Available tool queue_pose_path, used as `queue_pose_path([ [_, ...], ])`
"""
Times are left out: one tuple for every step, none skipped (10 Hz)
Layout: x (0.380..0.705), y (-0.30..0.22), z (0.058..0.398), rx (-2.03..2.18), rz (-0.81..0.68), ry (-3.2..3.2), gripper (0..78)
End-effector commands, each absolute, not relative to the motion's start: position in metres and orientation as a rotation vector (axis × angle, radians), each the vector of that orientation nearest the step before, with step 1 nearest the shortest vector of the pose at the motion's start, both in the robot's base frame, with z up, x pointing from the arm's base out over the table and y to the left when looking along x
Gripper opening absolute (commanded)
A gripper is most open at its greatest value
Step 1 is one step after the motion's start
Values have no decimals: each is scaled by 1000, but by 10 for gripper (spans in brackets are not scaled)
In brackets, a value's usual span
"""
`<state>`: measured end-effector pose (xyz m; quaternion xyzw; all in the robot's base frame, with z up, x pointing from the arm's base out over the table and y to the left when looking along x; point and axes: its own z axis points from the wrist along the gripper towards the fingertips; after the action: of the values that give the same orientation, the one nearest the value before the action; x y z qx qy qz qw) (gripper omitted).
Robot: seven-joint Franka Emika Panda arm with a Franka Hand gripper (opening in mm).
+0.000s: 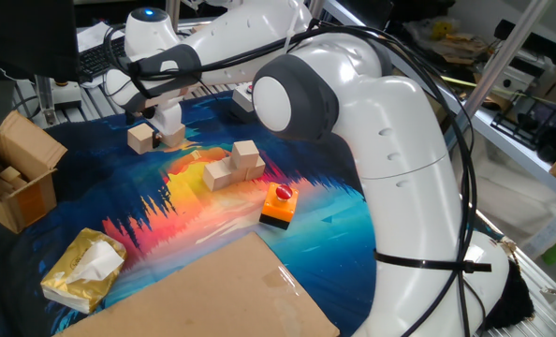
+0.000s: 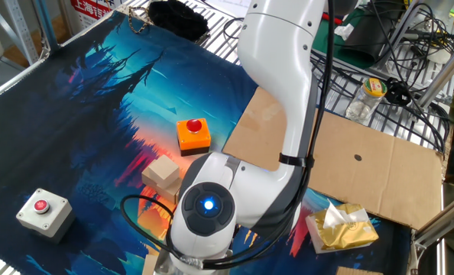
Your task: Stack the blocks into a pyramid shape
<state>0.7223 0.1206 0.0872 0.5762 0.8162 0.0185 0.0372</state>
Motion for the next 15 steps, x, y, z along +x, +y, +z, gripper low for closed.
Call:
queue_pose_path([
  [723,121,89,1767,57,2507,11],
  [723,121,89,1767,57,2507,11],
  [723,121,89,1767,57,2507,11],
  [723,121,89,1767,57,2507,11],
  [723,121,89,1767,57,2507,11],
  [723,121,89,1767,57,2507,11],
  [723,121,89,1767,57,2507,11],
  [723,121,89,1767,57,2507,11],
  [723,121,89,1767,57,2507,11],
  [723,121,89,1767,57,2507,11],
  [723,121,89,1767,57,2507,11],
  [723,121,89,1767,57,2507,11],
  [723,121,89,1767,57,2507,11],
  [692,115,137,1844,-12,2517,11],
  [688,114,146,1854,-16,2521,11],
])
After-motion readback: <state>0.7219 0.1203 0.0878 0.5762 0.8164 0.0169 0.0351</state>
